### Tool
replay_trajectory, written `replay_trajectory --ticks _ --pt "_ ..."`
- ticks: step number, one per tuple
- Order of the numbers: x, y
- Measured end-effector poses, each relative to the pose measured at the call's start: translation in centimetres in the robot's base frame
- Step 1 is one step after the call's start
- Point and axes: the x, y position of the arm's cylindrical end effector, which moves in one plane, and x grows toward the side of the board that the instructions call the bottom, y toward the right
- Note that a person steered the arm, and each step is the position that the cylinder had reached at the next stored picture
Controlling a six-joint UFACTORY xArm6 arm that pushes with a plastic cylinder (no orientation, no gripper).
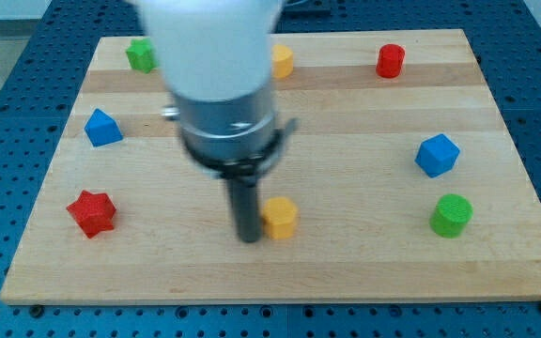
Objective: Nudge green star a bit left
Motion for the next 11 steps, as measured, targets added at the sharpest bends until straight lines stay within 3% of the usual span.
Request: replay_trajectory --ticks 2,4,6,9,11 --pt "-1.6 11.3" --pt "-2.4 1.9" --pt "-6.3 9.5" --pt "-4.7 11.7" --pt "-4.7 16.3"
